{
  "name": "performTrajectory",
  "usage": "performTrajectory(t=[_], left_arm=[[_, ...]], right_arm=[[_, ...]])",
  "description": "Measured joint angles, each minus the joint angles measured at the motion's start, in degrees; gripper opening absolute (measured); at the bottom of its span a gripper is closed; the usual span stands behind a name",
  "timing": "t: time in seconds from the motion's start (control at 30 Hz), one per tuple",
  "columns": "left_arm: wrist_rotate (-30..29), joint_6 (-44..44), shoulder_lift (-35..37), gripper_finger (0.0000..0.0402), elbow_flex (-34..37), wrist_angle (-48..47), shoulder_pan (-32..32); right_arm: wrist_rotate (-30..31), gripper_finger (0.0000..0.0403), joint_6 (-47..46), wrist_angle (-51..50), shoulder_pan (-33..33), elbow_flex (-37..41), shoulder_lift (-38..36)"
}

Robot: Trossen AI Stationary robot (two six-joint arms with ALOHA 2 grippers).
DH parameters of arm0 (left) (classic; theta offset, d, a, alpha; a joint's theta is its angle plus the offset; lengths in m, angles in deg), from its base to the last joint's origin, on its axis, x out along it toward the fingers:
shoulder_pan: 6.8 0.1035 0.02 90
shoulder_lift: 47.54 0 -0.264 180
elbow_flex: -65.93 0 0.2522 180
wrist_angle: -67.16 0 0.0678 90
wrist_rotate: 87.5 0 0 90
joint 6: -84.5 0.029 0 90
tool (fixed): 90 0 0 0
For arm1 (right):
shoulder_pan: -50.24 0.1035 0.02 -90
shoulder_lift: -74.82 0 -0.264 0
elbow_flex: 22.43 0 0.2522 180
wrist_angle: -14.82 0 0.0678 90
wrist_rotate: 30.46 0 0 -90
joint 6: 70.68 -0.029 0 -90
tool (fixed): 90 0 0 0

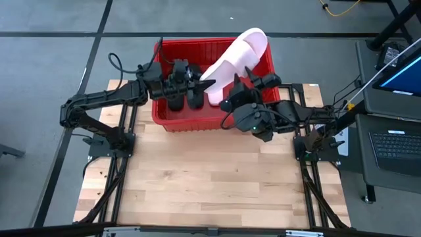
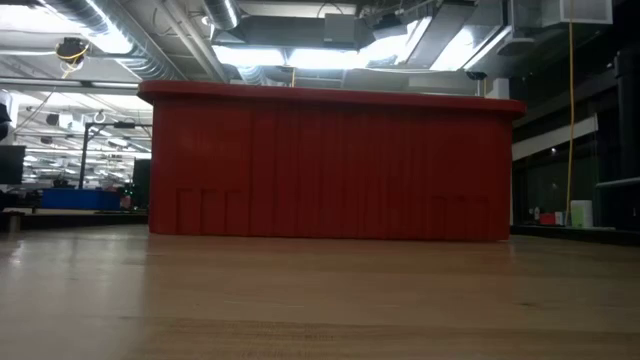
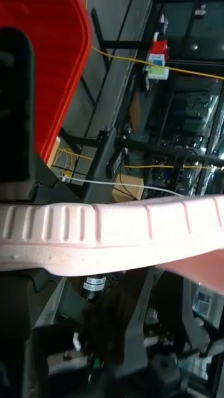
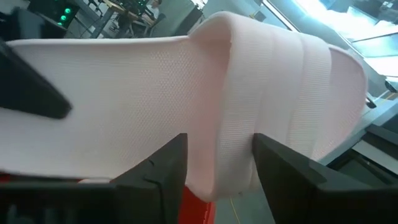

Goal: Pick and place slides into bin
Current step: Put the pink slipper into the red bin

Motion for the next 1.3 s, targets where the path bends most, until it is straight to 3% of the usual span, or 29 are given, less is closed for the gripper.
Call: performTrajectory(t=[0.47, 0.77, 0.93, 1.3], left_arm=[[-1.3, 0.0, 0.0, 0.0058, 0.0, 0.2, -2.8], [-3.5, 2.3, 0.0, 0.0058, 0.0, -0.1, -1.9], [-3.5, 2.8, 0.0, 0.0058, 0.0, -0.1, -0.4], [-4.0, 2.0, 0.1, 0.0058, 0.0, 1.7, 4.7]], right_arm=[[-0.1, 0.0113, 0.4, 0.1, -2.4, 0.0, 0.0], [0.1, 0.0109, 0.5, 0.4, -1.5, 0.0, 0.0], [0.2, 0.0110, 5.5, 0.7, -1.6, 0.0, -0.1], [0.0, 0.0098, 21.7, 17.3, -1.6, 0.0, -0.1]])
